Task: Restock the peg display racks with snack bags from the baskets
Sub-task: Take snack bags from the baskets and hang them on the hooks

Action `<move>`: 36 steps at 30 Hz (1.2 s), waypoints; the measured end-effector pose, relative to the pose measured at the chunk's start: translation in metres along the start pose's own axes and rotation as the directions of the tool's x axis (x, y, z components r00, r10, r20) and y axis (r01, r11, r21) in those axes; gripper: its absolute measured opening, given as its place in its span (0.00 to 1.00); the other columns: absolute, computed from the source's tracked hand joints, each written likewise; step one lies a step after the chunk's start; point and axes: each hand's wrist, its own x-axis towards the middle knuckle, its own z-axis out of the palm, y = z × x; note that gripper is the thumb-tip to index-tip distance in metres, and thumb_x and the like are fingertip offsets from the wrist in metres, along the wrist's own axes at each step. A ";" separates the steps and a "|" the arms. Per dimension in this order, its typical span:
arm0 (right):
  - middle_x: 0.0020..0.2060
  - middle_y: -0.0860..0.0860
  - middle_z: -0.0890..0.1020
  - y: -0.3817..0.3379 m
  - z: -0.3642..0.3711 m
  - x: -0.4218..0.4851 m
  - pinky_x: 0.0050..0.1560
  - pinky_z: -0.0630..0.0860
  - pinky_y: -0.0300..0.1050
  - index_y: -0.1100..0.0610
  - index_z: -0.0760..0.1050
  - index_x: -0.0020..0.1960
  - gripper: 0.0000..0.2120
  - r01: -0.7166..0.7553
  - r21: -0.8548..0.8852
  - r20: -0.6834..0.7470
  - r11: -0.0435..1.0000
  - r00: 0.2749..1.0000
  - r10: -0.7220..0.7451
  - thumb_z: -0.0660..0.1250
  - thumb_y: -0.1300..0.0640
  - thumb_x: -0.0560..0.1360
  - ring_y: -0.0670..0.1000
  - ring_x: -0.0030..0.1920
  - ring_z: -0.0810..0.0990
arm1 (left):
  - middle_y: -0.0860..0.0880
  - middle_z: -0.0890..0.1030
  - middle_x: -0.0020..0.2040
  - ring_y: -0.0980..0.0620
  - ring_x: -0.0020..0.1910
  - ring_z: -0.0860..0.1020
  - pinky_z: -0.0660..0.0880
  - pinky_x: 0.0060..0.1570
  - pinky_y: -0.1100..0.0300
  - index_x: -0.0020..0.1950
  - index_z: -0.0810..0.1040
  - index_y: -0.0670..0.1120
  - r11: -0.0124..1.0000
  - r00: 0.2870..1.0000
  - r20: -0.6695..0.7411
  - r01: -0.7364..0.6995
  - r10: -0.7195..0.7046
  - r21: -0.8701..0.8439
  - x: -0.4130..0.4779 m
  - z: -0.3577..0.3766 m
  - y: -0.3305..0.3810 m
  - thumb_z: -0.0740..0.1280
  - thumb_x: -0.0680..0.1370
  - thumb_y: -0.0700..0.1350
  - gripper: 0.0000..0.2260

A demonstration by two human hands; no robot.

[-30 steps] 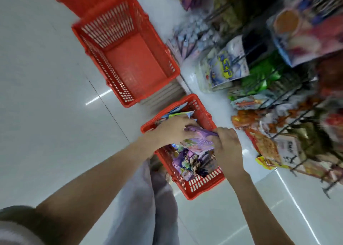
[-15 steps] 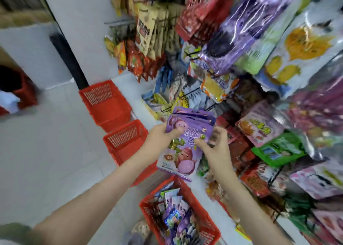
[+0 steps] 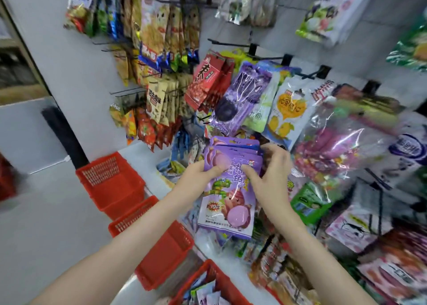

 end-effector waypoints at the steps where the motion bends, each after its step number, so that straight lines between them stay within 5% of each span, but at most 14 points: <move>1: 0.54 0.55 0.69 0.001 0.003 0.003 0.54 0.62 0.44 0.55 0.72 0.59 0.21 0.075 -0.152 -0.006 0.986 0.997 -0.077 0.75 0.57 0.69 0.51 0.53 0.66 | 0.44 0.84 0.48 0.45 0.50 0.81 0.73 0.62 0.46 0.48 0.81 0.39 1.000 1.000 0.011 -0.007 0.007 -0.003 0.005 -0.004 0.000 0.73 0.69 0.61 0.25; 3: 0.53 0.55 0.71 0.001 0.009 0.011 0.52 0.59 0.45 0.56 0.74 0.59 0.20 0.153 -0.305 0.033 0.940 0.988 -0.150 0.73 0.54 0.70 0.53 0.53 0.66 | 0.44 0.80 0.43 0.47 0.43 0.79 0.73 0.58 0.51 0.44 0.77 0.42 1.000 0.999 0.049 0.002 -0.003 0.025 0.015 -0.012 0.003 0.72 0.65 0.68 0.29; 7: 0.53 0.56 0.76 -0.014 0.026 0.037 0.51 0.62 0.43 0.58 0.72 0.61 0.21 0.257 -0.311 -0.002 0.915 0.963 -0.270 0.70 0.56 0.71 0.53 0.54 0.69 | 0.56 0.80 0.31 0.61 0.30 0.77 0.73 0.40 0.64 0.43 0.80 0.45 0.998 0.992 0.122 -0.034 0.027 0.049 0.040 -0.035 0.025 0.65 0.80 0.46 0.09; 9: 0.53 0.57 0.74 -0.029 0.033 0.057 0.56 0.64 0.44 0.60 0.69 0.62 0.22 0.300 -0.260 -0.101 0.918 0.937 -0.335 0.71 0.60 0.70 0.53 0.54 0.69 | 0.56 0.84 0.37 0.59 0.35 0.81 0.75 0.40 0.66 0.49 0.81 0.44 0.992 0.982 0.170 -0.101 0.087 0.077 0.055 -0.047 0.046 0.63 0.81 0.45 0.09; 13: 0.51 0.51 0.69 -0.063 0.042 0.111 0.55 0.65 0.41 0.55 0.64 0.59 0.24 0.394 -0.212 -0.255 0.894 0.861 -0.440 0.71 0.65 0.69 0.53 0.51 0.69 | 0.45 0.76 0.37 0.46 0.33 0.74 0.71 0.38 0.56 0.48 0.78 0.35 0.957 0.956 0.160 -0.267 0.248 0.111 0.103 -0.073 0.096 0.68 0.74 0.62 0.27; 16: 0.45 0.54 0.78 -0.083 0.043 0.155 0.49 0.64 0.40 0.60 0.73 0.56 0.15 0.398 -0.304 -0.170 0.865 0.871 -0.460 0.69 0.63 0.70 0.53 0.47 0.71 | 0.44 0.77 0.42 0.46 0.40 0.75 0.73 0.47 0.50 0.49 0.77 0.33 0.922 0.915 0.169 -0.381 0.366 0.071 0.129 -0.087 0.134 0.67 0.65 0.68 0.37; 20: 0.44 0.58 0.81 -0.102 0.039 0.199 0.48 0.64 0.40 0.65 0.78 0.51 0.10 0.431 -0.372 -0.077 0.822 0.868 -0.490 0.68 0.64 0.70 0.50 0.47 0.69 | 0.57 0.80 0.29 0.61 0.30 0.76 0.74 0.37 0.64 0.36 0.80 0.45 0.902 0.888 0.215 -0.427 0.406 0.062 0.150 -0.099 0.174 0.66 0.79 0.48 0.13; 23: 0.43 0.58 0.78 -0.110 0.032 0.216 0.48 0.62 0.34 0.64 0.78 0.48 0.07 0.419 -0.402 -0.133 0.814 0.853 -0.504 0.68 0.65 0.70 0.51 0.47 0.69 | 0.58 0.81 0.29 0.64 0.30 0.77 0.72 0.34 0.70 0.42 0.81 0.44 0.894 0.860 0.275 -0.448 0.429 0.006 0.156 -0.096 0.189 0.65 0.80 0.44 0.09; 27: 0.46 0.60 0.76 -0.116 0.019 0.217 0.52 0.63 0.37 0.65 0.77 0.45 0.04 0.416 -0.506 -0.187 0.755 0.802 -0.567 0.68 0.67 0.69 0.53 0.50 0.68 | 0.41 0.84 0.49 0.46 0.47 0.82 0.76 0.55 0.50 0.50 0.82 0.38 0.910 0.868 0.275 -0.403 0.413 -0.097 0.155 -0.079 0.195 0.66 0.79 0.44 0.10; 33: 0.46 0.62 0.80 -0.107 -0.010 0.209 0.47 0.71 0.51 0.65 0.75 0.42 0.02 0.490 -0.723 -0.045 0.487 0.670 -0.741 0.67 0.70 0.72 0.58 0.48 0.73 | 0.40 0.84 0.47 0.41 0.48 0.81 0.75 0.57 0.42 0.44 0.83 0.39 0.914 0.878 0.270 -0.347 0.395 -0.211 0.146 -0.047 0.204 0.70 0.76 0.43 0.07; 36: 0.49 0.62 0.80 -0.100 -0.022 0.204 0.52 0.74 0.51 0.66 0.76 0.43 0.04 0.493 -0.731 -0.041 0.472 0.659 -0.751 0.67 0.72 0.72 0.59 0.52 0.75 | 0.37 0.82 0.47 0.39 0.47 0.80 0.70 0.58 0.34 0.45 0.81 0.35 0.912 0.880 0.270 -0.331 0.390 -0.241 0.149 -0.033 0.203 0.74 0.64 0.55 0.24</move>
